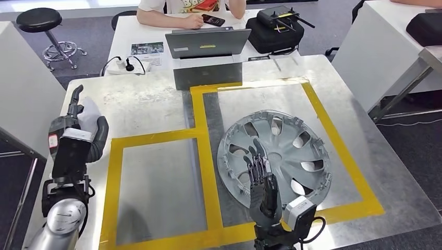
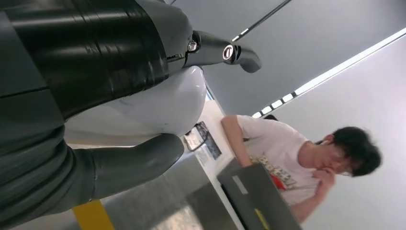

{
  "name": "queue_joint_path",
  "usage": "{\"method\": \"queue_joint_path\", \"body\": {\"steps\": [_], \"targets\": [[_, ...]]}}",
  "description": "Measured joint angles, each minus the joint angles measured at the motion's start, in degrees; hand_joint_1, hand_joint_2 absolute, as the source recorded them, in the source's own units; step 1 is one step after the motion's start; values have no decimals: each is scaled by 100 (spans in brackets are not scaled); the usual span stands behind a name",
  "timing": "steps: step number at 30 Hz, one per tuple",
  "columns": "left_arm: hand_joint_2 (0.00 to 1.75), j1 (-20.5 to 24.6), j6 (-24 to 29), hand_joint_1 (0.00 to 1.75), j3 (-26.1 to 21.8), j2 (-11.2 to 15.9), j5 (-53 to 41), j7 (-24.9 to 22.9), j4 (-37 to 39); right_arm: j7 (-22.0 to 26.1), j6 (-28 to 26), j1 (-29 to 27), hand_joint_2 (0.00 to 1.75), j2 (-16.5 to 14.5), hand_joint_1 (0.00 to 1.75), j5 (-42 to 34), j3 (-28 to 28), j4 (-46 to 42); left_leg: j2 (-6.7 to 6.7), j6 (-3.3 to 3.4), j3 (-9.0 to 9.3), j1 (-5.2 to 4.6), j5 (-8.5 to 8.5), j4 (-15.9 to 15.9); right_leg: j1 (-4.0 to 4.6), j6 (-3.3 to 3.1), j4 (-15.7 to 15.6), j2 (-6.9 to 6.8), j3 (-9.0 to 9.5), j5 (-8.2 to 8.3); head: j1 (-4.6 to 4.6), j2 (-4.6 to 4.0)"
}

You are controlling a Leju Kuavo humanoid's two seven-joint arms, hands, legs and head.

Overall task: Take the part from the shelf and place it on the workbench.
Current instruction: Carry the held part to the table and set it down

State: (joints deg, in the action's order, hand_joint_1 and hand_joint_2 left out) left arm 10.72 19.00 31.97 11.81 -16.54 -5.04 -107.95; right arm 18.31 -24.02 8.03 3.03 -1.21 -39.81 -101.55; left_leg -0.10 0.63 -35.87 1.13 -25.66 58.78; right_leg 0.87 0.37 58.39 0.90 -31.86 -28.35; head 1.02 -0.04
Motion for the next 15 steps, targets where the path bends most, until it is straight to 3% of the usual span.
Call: {"method": "queue_joint_path", "body": {"steps": [2, 3, 6, 7, 8, 10, 12, 13, 14, 15], "targets": [[175, 146, -94, 175, -29, 24, -167, -187, 78, 4, 62, 51, 0, -2, 0, -23, -12, 11, -10, 42, 76, 32, -11, -23, -11, 81, 182, -16, -85, -88, -40, 0], [175, 227, -149, 175, -42, 36, -272, -285, 126, 7, 98, 79, 0, -4, 0, -38, -20, 17, -14, 54, 110, 43, -23, -32, -30, 119, 438, -25, -238, -172, -75, 0], [175, 586, -505, 175, -29, 35, -1334, -728, 493, 13, 287, 186, 0, -33, 0, -133, -71, 65, -29, 83, 143, 30, -86, -23, -77, 182, 1443, -41, -926, -411, -173, 0], [175, 760, -658, 175, 8, -3, -1882, -831, 713, 14, 358, 243, 0, -55, 0, -170, -101, 90, -40, 87, 155, 23, -110, -14, -78, 178, 1547, -42, -1072, -361, -192, 0], [175, 954, -785, 175, 67, -80, -2386, -869, 974, 13, 409, 314, 0, -84, 0, -199, -137, 117, -56, 92, 177, 11, -135, -6, -74, 152, 1426, -42, -1110, -193, -213, 0], [87, 1307, -914, 87, 235, -334, -3017, -840, 1496, 7, 460, 452, 0, -149, 0, -232, -205, 161, -86, 97, 255, -13, -188, -12, -39, 36, 726, -48, -927, 311, -248, 0], [0, 1555, -930, 0, 420, -604, -3207, -816, 1949, -2, 470, 557, 0, -199, 0, -250, -256, 201, -94, 75, 314, -8, -214, -56, 28, -101, 158, -60, -717, 538, -257, 0], [0, 1626, -927, 0, 493, -709, -3216, -811, 2134, -4, 472, 589, 0, -216, 0, -255, -272, 217, -81, 49, 330, 1, -209, -68, 61, -157, 33, -66, -652, 537, -278, 0], [0, 1676, -928, 0, 550, -792, -3215, -808, 2293, -5, 474, 606, 0, -234, 0, -263, -283, 234, -63, 27, 321, 4, -209, -70, 68, -151, -41, -62, -604, 553, -299, 0], [0, 1716, -942, 0, 598, -861, -3198, -806, 2430, -2, 474, 618, 0, -249, 0, -271, -291, 249, -43, 12, 320, 5, -212, -66, 63, -101, -107, -48, -553, 592, -320, 0]]}}
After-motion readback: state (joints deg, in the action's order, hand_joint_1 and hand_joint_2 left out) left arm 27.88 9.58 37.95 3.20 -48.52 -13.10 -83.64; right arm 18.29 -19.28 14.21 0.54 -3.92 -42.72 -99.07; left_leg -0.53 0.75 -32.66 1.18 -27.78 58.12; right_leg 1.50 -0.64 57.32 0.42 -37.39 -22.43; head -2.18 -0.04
